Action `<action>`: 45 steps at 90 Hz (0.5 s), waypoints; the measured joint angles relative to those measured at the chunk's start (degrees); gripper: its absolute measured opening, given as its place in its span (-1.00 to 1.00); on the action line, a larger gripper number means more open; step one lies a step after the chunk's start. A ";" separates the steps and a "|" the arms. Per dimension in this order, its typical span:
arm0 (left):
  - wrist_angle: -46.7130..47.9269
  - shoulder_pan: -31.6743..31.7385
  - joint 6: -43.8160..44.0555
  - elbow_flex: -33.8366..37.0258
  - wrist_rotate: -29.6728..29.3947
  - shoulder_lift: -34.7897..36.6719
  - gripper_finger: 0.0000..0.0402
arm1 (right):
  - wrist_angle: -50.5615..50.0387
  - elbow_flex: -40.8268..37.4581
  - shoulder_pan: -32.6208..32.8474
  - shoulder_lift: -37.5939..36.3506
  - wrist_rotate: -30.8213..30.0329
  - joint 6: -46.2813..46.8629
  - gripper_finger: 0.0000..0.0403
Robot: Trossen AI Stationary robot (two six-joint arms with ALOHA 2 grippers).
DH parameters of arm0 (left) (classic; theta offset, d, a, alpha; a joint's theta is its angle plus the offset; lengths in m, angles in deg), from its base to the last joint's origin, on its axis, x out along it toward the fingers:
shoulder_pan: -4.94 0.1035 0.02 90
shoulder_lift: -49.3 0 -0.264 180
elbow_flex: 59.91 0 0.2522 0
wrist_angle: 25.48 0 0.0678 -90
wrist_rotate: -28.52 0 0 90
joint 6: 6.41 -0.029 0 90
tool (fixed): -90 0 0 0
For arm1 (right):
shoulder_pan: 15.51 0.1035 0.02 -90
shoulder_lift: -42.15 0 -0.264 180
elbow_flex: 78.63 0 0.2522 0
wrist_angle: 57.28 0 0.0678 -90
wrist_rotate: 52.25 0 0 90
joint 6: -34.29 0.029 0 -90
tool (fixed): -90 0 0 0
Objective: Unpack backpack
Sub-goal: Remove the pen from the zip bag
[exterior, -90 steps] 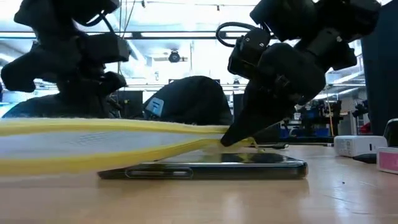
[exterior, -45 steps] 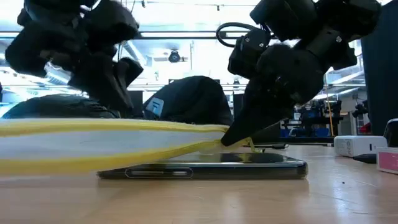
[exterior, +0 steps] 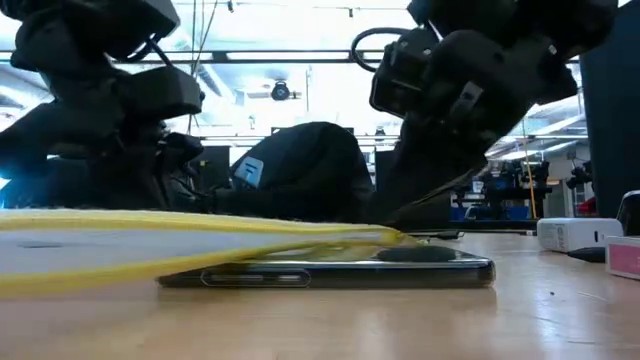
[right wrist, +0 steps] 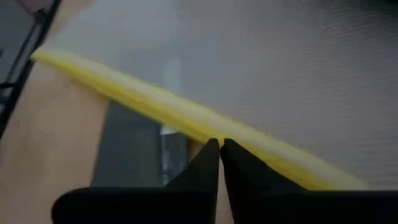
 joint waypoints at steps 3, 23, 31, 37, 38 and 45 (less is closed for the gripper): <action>0.19 0.00 0.50 0.00 0.00 0.00 -1.00 | 0.01 0.00 -0.22 0.00 -0.06 0.05 -1.00; -0.90 0.00 0.85 -0.01 -0.05 0.70 -1.00 | 0.35 0.00 -2.04 0.02 -2.88 -0.05 -1.00; -0.75 0.00 0.83 -0.44 -0.40 0.72 -1.00 | 1.29 0.00 -2.76 0.06 -6.21 0.00 -1.00; -0.81 0.00 -0.21 -0.75 -2.50 0.74 -1.00 | 4.11 0.00 -3.33 0.07 -5.49 -0.02 -1.00; -0.79 0.00 -0.35 -0.77 -2.93 0.74 -1.00 | 4.51 0.01 -3.41 0.07 -5.19 -0.02 -1.00; -0.58 0.00 -1.10 -1.09 -5.27 0.74 -1.00 | 4.41 0.07 -3.63 0.07 -3.48 -0.02 -1.00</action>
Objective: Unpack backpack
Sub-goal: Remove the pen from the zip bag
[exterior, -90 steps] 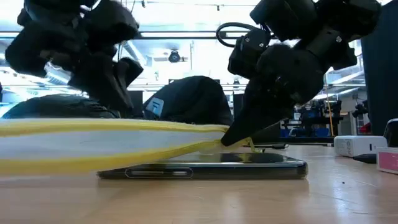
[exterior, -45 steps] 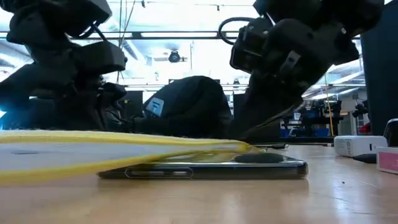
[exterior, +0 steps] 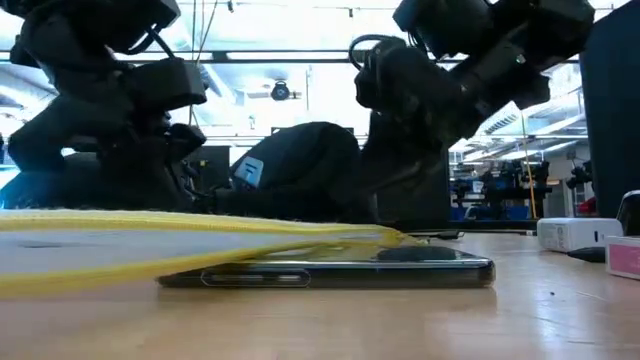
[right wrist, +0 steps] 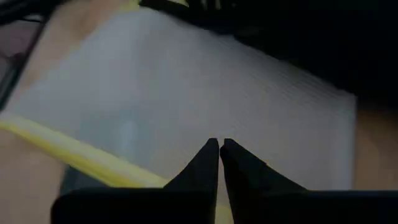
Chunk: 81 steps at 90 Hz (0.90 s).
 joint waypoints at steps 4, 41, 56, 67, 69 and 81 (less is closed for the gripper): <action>-0.12 0.00 -0.68 -0.35 -0.74 0.00 -1.00 | -1.72 0.00 0.00 0.00 1.20 0.02 -1.00; -5.81 0.02 -0.92 -2.05 -0.76 0.00 -1.00 | -18.91 0.33 0.07 -0.32 0.64 5.63 -1.00; -5.98 0.02 -0.90 -2.05 -0.74 0.00 -1.00 | -24.53 0.29 0.10 -1.94 -1.45 7.57 -1.00; -6.24 0.02 -0.84 -2.05 -0.66 0.00 -1.00 | -31.25 -0.01 0.07 -5.22 -6.00 8.61 -1.00; -6.36 0.02 -0.77 -2.05 -0.52 0.00 -1.00 | -32.92 -0.13 0.06 -5.97 -6.72 8.64 -1.00; -8.38 -0.04 -0.73 -2.05 1.31 0.00 -1.00 | -39.20 -0.31 0.64 -11.84 -8.90 9.14 -1.00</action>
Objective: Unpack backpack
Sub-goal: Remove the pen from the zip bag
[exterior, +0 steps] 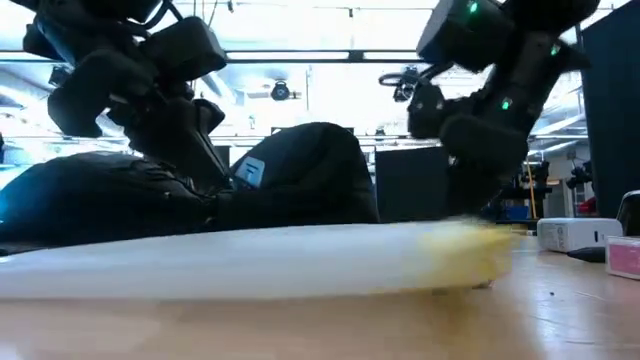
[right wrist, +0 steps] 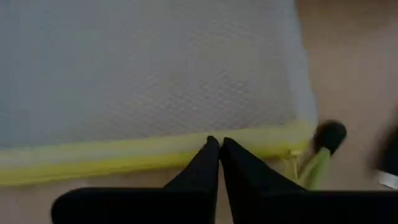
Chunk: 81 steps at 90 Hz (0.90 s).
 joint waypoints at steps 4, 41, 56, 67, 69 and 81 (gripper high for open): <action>-0.47 -0.02 0.00 0.00 0.50 0.00 -1.00 | -0.33 0.02 0.74 -2.18 -0.56 -0.12 -1.00; -3.23 0.00 -0.35 -0.02 0.62 0.00 -1.00 | -0.05 0.17 9.89 -4.49 1.41 0.96 -0.98; -3.80 0.04 -0.37 -0.02 0.55 -0.88 -1.00 | 3.26 0.17 10.25 2.80 1.42 3.52 -0.99; -4.08 0.09 -0.22 -0.02 0.60 -2.52 -1.00 | 8.53 0.18 9.59 6.58 1.84 3.45 -0.98; -4.09 0.11 -0.20 -0.02 0.59 -2.95 -1.00 | 9.29 0.20 9.45 6.96 2.15 3.45 -0.98; -4.19 0.11 -0.20 -0.02 0.55 -4.88 -1.00 | 10.09 0.26 9.31 7.40 2.62 3.30 -1.00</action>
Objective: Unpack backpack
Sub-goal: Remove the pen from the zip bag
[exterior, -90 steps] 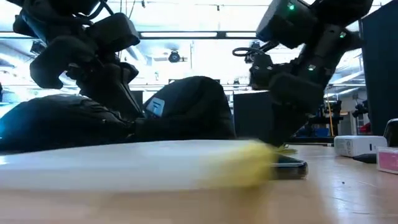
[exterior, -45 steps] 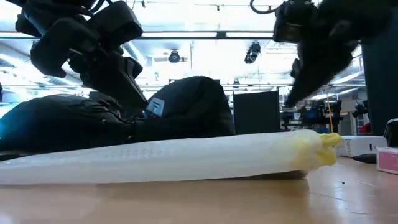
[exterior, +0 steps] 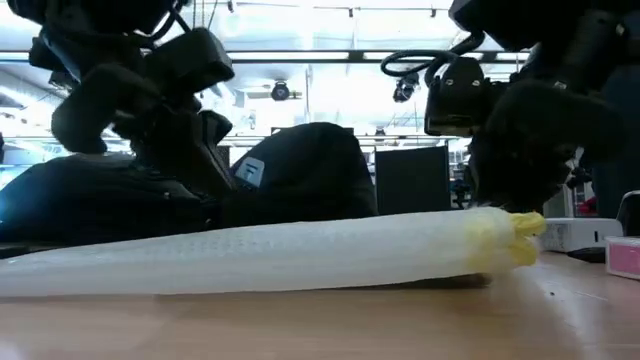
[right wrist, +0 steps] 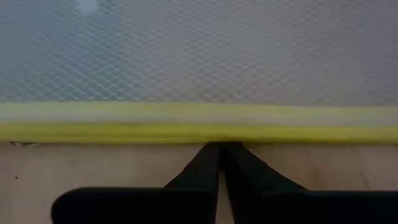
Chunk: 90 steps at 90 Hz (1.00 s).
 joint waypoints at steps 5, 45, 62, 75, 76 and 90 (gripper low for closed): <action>0.01 0.00 0.02 0.00 0.02 -0.83 -1.00 | -0.44 0.00 -0.02 -0.39 0.09 -0.02 -0.99; -0.68 2.79 1.92 -0.08 0.66 -7.84 -1.00 | 1.22 -0.02 0.44 -1.15 1.05 0.02 -0.99; -2.53 3.73 1.97 -0.15 1.47 -8.98 -1.00 | 3.62 -0.02 0.09 -1.20 0.90 -1.39 -0.98; -4.40 4.13 1.97 -0.13 2.26 -9.64 -1.00 | 4.79 -0.02 -0.10 -1.20 0.70 -2.03 -0.99; -4.54 4.13 1.97 -0.13 2.27 -9.65 -1.00 | 4.93 -0.02 -0.11 -1.20 0.70 -2.06 -0.99; -5.67 4.13 1.73 -0.04 2.90 -9.74 -1.00 | 7.28 -0.02 -0.99 -1.20 -0.22 -3.25 -0.98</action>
